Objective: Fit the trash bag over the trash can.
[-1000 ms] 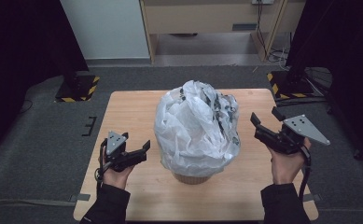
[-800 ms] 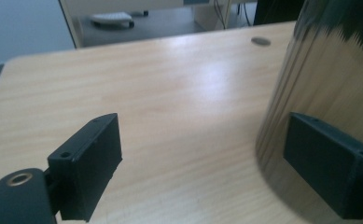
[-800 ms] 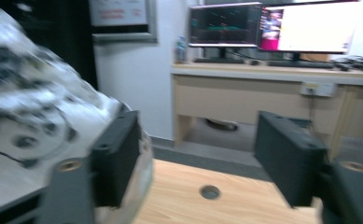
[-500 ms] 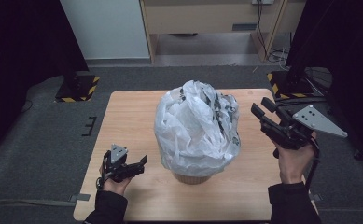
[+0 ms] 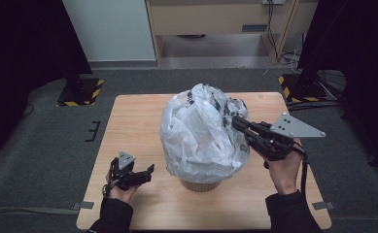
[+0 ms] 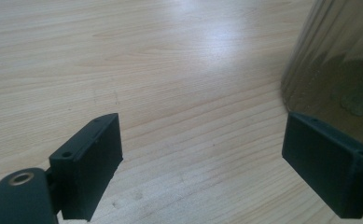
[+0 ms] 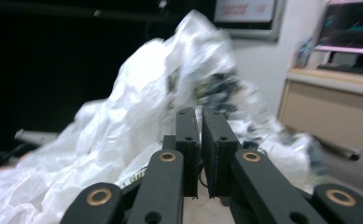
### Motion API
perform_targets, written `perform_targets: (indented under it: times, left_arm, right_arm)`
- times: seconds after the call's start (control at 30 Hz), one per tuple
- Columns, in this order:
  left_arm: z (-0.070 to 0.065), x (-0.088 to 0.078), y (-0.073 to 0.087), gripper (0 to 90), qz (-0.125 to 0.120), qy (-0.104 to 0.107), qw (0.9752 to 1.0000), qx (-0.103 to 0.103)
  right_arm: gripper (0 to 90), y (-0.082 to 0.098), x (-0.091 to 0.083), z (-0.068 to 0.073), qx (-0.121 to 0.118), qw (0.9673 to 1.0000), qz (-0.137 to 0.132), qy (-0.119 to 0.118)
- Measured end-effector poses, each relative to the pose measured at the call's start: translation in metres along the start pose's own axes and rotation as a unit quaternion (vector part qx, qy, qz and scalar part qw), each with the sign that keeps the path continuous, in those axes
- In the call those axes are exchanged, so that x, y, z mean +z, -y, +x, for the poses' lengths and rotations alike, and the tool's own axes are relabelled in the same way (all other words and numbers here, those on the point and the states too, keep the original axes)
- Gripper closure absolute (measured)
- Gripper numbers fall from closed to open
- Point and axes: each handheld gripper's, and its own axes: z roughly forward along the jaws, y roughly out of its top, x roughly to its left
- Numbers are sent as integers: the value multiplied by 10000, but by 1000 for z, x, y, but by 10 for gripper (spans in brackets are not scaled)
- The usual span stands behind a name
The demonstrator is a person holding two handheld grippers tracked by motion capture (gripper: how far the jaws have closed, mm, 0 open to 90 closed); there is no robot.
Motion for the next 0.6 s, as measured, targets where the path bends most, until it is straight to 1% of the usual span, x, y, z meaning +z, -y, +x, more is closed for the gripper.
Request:
perform_targets:
  times: [0.1,0.17,0.27,0.37,0.53,0.6]
  left_arm:
    - [-1,1,1,117,43,21,10000,47]
    - [-2,2,1,117,53,27,10000,68]
    - [-2,2,1,117,61,32,9999,88]
    - [-2,2,1,117,73,36,9999,87]
    - [-3,4,2,117,114,35,9999,110]
    - [-3,4,2,117,132,44,9998,119]
  right_arm:
    - [867,8,10,2,-81,9995,278,-113]
    - [870,13,15,4,-76,9988,448,-167]
    - [874,19,22,6,-126,9975,654,-221]
    - [883,23,27,7,-230,9956,863,-275]
    - [889,25,33,8,-331,9909,1247,-375]
    - [890,26,35,7,-231,9903,1296,-435]
